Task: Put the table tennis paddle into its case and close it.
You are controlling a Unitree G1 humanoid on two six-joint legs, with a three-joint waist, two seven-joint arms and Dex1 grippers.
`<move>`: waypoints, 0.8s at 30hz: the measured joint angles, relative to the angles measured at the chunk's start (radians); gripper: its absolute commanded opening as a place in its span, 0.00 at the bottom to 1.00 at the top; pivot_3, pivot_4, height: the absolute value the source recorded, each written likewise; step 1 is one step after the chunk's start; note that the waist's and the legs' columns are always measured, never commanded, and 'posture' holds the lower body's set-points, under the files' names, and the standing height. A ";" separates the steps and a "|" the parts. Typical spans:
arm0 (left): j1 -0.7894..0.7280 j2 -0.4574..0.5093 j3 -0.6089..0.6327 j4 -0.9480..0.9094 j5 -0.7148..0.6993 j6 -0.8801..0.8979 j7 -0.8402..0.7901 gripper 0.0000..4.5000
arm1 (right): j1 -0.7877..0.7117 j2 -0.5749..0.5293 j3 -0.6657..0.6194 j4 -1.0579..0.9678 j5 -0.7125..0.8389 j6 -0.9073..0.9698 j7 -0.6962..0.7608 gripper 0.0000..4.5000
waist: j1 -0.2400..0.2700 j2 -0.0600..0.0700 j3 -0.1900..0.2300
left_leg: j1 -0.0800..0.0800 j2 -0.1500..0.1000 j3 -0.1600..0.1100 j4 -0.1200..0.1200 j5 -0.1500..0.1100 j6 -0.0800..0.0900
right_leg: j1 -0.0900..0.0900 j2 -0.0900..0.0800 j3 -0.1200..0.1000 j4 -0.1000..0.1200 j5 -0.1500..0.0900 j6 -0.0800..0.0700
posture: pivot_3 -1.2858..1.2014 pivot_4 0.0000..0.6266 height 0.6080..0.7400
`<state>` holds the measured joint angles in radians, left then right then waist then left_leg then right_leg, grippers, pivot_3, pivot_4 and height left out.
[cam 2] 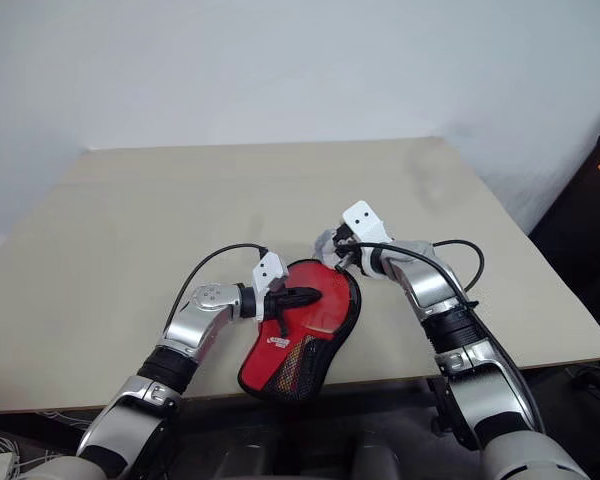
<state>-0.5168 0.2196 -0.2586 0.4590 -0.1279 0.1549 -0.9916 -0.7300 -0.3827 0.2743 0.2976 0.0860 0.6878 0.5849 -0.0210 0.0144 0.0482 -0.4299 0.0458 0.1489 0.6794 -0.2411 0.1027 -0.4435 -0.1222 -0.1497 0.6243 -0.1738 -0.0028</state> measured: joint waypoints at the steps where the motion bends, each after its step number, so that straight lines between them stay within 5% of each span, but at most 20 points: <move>1: -0.001 0.000 -0.002 0.000 0.001 0.000 -0.001 0.00 | -0.007 -0.007 0.007 0.016 -0.012 -0.015 0.004 0.03 | 0.000 0.000 0.000 | 0.000 0.000 0.000 0.000 0.000 0.000 | 0.000 0.000 0.000 0.000 0.000 0.000 | 0.52 0.00 0.81; 14: -0.021 0.003 -0.017 0.028 0.016 -0.010 -0.014 0.00 | 0.000 -0.176 0.048 0.089 -0.092 -0.162 0.135 0.03 | 0.002 0.000 0.000 | 0.000 0.000 0.000 0.001 0.000 0.000 | 0.001 0.000 0.000 0.000 0.000 0.000 | 0.52 0.00 0.81; 24: -0.040 -0.001 -0.033 0.050 0.019 -0.014 -0.018 0.00 | 0.165 -0.345 0.026 -0.137 -0.095 -0.170 0.245 0.03 | 0.015 0.001 0.000 | 0.000 0.000 -0.002 0.001 0.000 0.001 | 0.001 -0.001 -0.001 0.000 0.000 0.000 | 0.52 0.00 0.81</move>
<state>-0.5565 0.2185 -0.2911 0.5087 -0.1086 0.1412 -1.0095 -0.5647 -0.7277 0.3005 0.1609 -0.0086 0.5183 0.8302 -0.0063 0.0151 0.0480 -0.4298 0.0456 0.1472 0.6808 -0.2413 0.1034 -0.4425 -0.1232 -0.1506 0.6238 -0.1740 -0.0027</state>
